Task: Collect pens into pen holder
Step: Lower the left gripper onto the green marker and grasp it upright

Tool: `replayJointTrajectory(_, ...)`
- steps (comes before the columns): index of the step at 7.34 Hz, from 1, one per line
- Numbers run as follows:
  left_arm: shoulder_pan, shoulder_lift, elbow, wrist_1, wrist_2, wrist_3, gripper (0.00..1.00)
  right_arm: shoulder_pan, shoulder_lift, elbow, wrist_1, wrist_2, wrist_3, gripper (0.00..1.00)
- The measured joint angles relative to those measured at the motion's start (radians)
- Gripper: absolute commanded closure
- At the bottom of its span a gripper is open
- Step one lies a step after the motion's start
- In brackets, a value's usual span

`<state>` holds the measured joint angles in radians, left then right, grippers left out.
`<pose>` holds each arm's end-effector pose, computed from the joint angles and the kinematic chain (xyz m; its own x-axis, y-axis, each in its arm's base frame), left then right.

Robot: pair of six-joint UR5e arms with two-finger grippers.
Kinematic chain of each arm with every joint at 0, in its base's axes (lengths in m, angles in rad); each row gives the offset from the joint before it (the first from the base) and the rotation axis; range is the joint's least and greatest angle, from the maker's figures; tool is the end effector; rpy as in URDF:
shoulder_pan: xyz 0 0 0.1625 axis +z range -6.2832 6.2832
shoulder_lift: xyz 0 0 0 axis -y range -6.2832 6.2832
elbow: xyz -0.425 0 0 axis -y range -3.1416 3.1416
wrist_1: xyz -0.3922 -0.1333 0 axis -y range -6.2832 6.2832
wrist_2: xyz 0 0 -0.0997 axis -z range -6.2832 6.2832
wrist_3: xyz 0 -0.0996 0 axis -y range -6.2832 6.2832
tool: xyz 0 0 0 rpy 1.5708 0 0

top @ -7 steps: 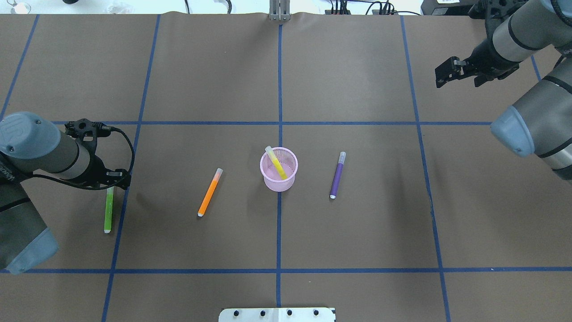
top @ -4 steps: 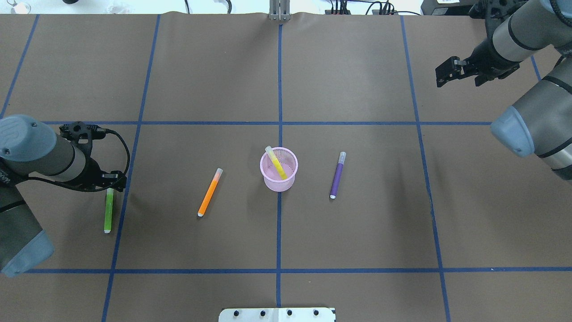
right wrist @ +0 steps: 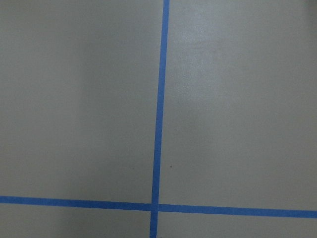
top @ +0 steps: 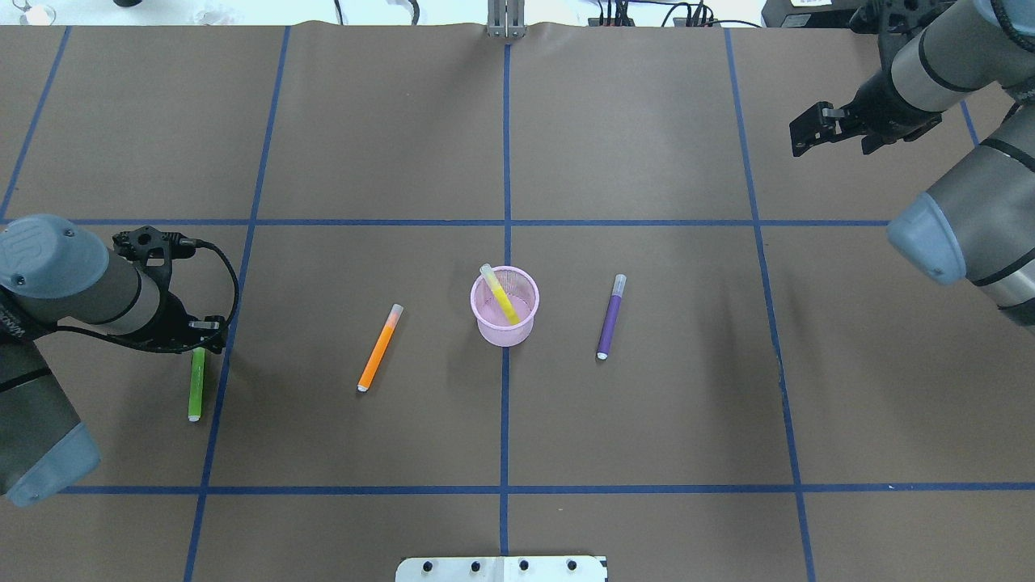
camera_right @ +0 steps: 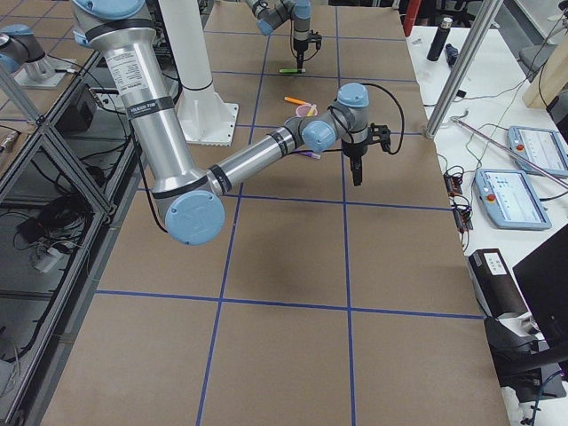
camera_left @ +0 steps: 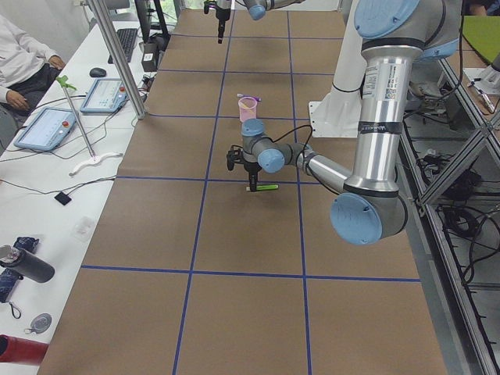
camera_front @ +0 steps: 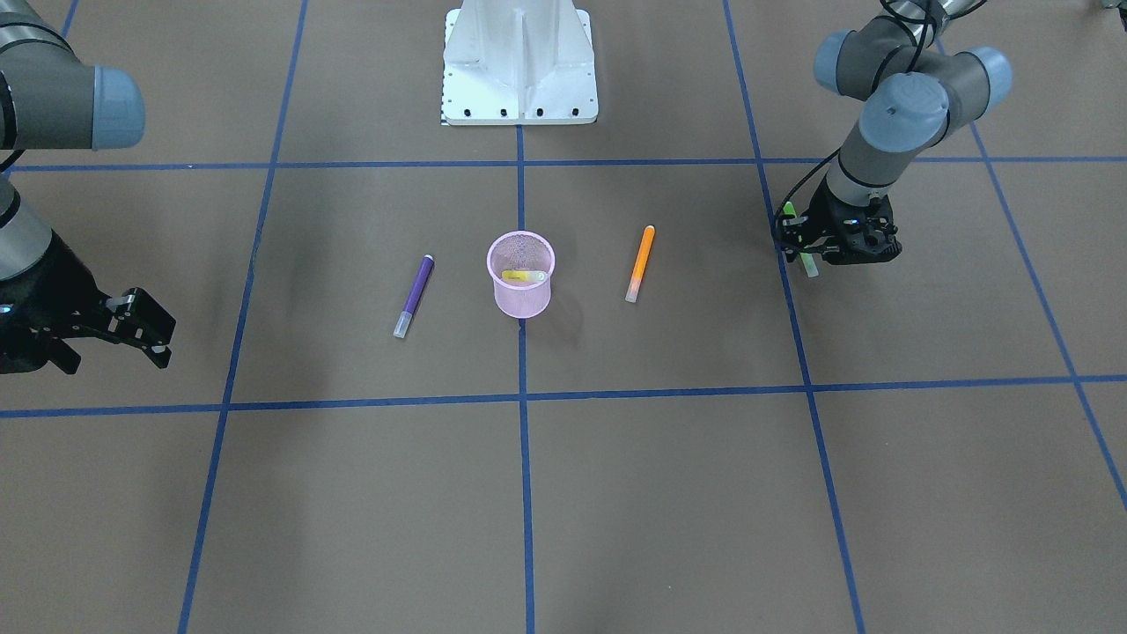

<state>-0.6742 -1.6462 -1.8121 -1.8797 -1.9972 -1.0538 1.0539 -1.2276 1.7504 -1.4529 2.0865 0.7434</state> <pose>0.3633 -0.4082 0.4793 0.7379 -0.0136 -0.6748 0.0166 0.9999 -0.0020 -0.2305 -0.5759 0.3768 0.7177 -0.0335 0.6956 -0.1216 0.9775 0.1725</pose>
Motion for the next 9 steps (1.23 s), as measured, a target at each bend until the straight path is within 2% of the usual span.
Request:
replayJointTrajectory(4,0.001,0.001,0.005,0.001,0.0,0.002,0.48,0.0,-0.001,0.0,-0.001,-0.002,0.0,0.0)
replayJointTrajectory(8,0.002,0.01,0.004,-0.001,-0.002,0.008,0.62,-0.004,-0.001,-0.001,-0.001,-0.013,0.0,0.0)
replayJointTrajectory(9,0.003,0.01,0.004,-0.001,-0.003,0.009,0.62,-0.004,-0.001,-0.001,-0.001,-0.016,-0.001,0.0)
